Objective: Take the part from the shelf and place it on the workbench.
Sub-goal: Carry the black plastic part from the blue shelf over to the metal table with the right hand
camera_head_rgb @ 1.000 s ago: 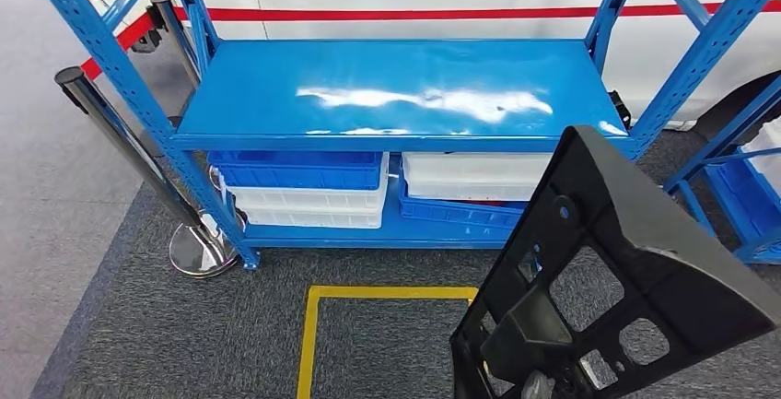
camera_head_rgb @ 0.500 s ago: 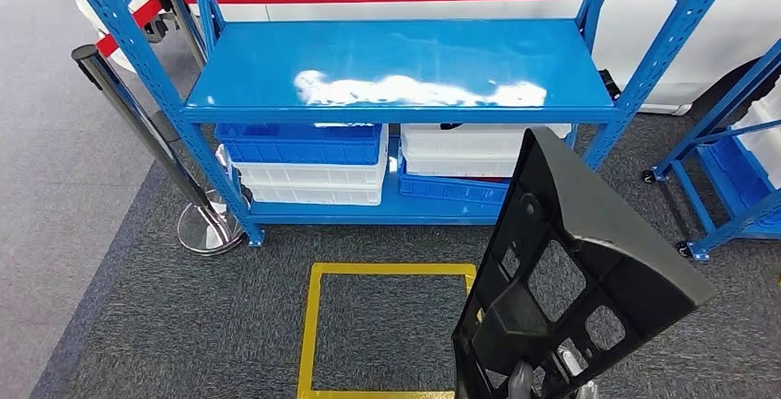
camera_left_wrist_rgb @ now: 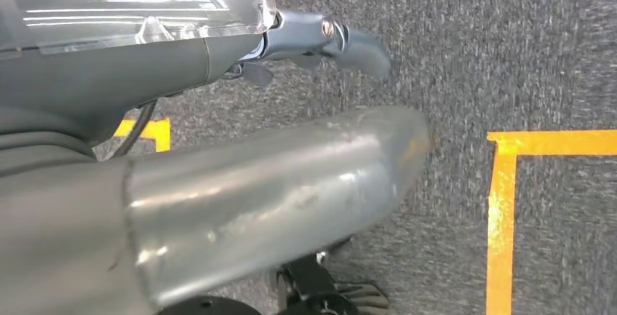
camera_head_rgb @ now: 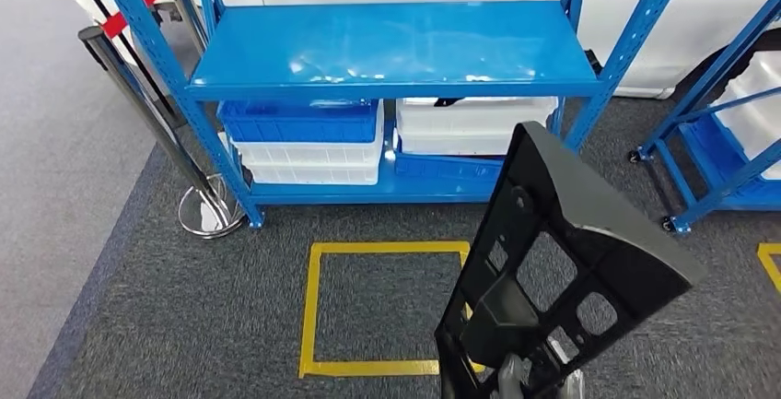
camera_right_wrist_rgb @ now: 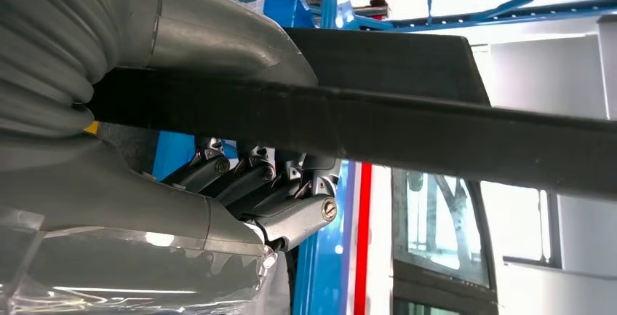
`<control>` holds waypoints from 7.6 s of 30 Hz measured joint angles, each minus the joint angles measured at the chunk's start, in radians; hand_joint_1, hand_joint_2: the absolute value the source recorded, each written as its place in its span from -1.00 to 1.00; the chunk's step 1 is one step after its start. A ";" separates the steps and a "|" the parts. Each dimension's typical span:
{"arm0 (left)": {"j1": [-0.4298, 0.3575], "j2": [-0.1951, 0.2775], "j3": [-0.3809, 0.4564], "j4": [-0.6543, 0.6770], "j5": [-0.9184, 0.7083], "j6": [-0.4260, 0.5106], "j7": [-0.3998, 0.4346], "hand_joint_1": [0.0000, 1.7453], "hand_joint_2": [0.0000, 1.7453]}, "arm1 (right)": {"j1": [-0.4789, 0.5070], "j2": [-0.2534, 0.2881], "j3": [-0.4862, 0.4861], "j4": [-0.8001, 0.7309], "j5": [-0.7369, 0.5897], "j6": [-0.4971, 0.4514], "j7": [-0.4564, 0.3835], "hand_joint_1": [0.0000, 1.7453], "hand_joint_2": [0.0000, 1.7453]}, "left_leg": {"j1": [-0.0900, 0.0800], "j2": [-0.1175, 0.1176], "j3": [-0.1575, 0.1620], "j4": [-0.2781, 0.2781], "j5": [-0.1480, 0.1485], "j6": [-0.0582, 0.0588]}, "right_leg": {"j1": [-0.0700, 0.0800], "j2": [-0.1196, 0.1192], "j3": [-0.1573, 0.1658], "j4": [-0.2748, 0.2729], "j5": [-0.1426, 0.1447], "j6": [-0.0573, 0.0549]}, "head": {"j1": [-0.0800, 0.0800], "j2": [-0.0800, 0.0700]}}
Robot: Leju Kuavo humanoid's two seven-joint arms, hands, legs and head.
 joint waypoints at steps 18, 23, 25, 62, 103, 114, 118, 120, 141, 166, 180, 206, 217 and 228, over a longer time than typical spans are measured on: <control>-0.008 0.005 0.017 0.000 -0.010 -0.003 0.004 -1.00 -1.00 | -0.053 0.000 -0.006 0.041 -0.020 0.051 0.006 1.00 1.00 | 0.008 0.050 -0.157 0.156 -0.019 -0.040 | -0.004 -0.032 0.112 -0.032 -0.089 -0.043 | 0.008 0.000; -0.004 0.008 0.016 0.000 -0.018 -0.004 -0.012 -1.00 -1.00 | -0.057 -0.001 -0.007 0.030 -0.032 0.052 0.012 1.00 1.00 | 0.007 0.005 -0.192 0.282 -0.039 -0.035 | 0.003 0.037 0.098 -0.022 -0.079 -0.047 | 0.006 0.000; -0.004 0.009 0.015 0.000 -0.026 -0.003 -0.015 -1.00 -1.00 | -0.053 -0.001 -0.010 0.012 -0.046 0.054 0.012 1.00 1.00 | 0.008 -0.038 -0.122 0.144 0.027 -0.023 | 0.004 0.063 0.095 -0.018 -0.080 -0.044 | 0.008 0.000; -0.033 0.069 -0.073 0.000 -0.121 0.062 -0.036 -1.00 -1.00 | -0.081 -0.047 -0.155 0.090 0.007 0.102 0.000 1.00 1.00 | 0.017 -0.039 -0.067 0.033 0.022 -0.005 | -0.007 0.104 0.002 0.032 -0.052 -0.001 | 0.021 0.000; -0.034 0.156 -0.058 0.000 -0.100 0.045 0.000 -1.00 -1.00 | -0.174 -0.116 -0.064 0.197 -0.093 0.094 0.000 1.00 1.00 | 0.000 0.099 -0.056 0.025 0.014 -0.006 | 0.002 -0.084 0.039 0.008 -0.065 -0.005 | 0.023 0.000; -0.042 0.173 -0.034 0.000 -0.064 0.030 -0.001 -1.00 -1.00 | -0.199 -0.120 -0.008 0.210 -0.114 0.082 0.000 1.00 1.00 | 0.013 0.009 -0.179 0.301 -0.103 -0.040 | 0.005 0.037 0.041 -0.009 -0.053 -0.046 | 0.014 0.000; -0.046 0.179 -0.028 0.000 -0.054 0.030 0.000 -1.00 -1.00 | -0.206 -0.124 0.016 0.215 -0.117 0.074 0.000 1.00 1.00 | 0.019 -0.060 -0.088 0.076 0.008 -0.033 | 0.003 0.093 0.032 0.008 -0.056 -0.034 | 0.014 0.000; -0.049 0.180 -0.025 0.000 -0.050 0.030 0.003 -1.00 -1.00 | -0.207 -0.126 0.024 0.214 -0.121 0.074 -0.001 1.00 1.00 | 0.015 -0.067 -0.081 0.054 0.008 -0.026 | 0.002 0.118 0.021 0.011 -0.051 -0.021 | 0.013 0.000; -0.059 0.133 -0.029 0.002 -0.034 0.046 0.037 -1.00 -1.00 | -0.214 -0.175 0.100 0.150 -0.080 0.020 -0.001 1.00 1.00 | 0.010 0.026 -0.123 0.201 -0.099 -0.032 | 0.007 -0.015 0.043 -0.013 -0.059 -0.041 | 0.013 0.000; -0.081 0.108 -0.069 0.003 -0.123 0.048 -0.051 -1.00 -1.00 | -0.230 -0.194 0.198 0.108 0.026 -0.029 0.000 1.00 1.00 | 0.003 0.116 -0.079 0.058 0.001 -0.008 | 0.024 -0.085 0.035 0.005 -0.072 -0.014 | 0.024 0.000; -0.103 0.102 -0.092 0.003 -0.096 0.039 -0.086 -1.00 -1.00 | -0.227 -0.194 0.221 0.122 0.040 -0.038 -0.001 1.00 1.00 | 0.020 -0.078 -0.103 0.084 0.003 -0.028 | 0.002 0.110 0.028 0.017 -0.066 -0.016 | 0.015 0.000; -0.066 0.080 -0.084 0.001 -0.060 0.004 -0.116 -1.00 -1.00 | -0.199 -0.181 0.199 0.125 0.077 -0.089 0.030 1.00 1.00 | 0.016 0.011 -0.208 0.309 -0.092 -0.037 | 0.001 -0.014 0.053 -0.020 -0.061 -0.027 | 0.025 0.000; -0.066 0.076 -0.084 0.000 -0.051 -0.004 -0.120 -1.00 -1.00 | -0.194 -0.179 0.195 0.122 0.095 -0.093 0.036 1.00 1.00 | 0.016 0.010 -0.123 0.078 0.021 0.014 | -0.002 -0.001 -0.002 0.123 -0.154 0.026 | 0.029 0.000; -0.054 0.062 -0.085 0.000 -0.059 -0.005 -0.120 -1.00 -1.00 | -0.187 -0.179 0.195 0.119 0.093 -0.087 0.042 1.00 1.00 | 0.004 0.085 -0.100 0.070 0.007 -0.001 | 0.025 -0.059 0.045 0.000 -0.075 -0.012 | 0.030 0.000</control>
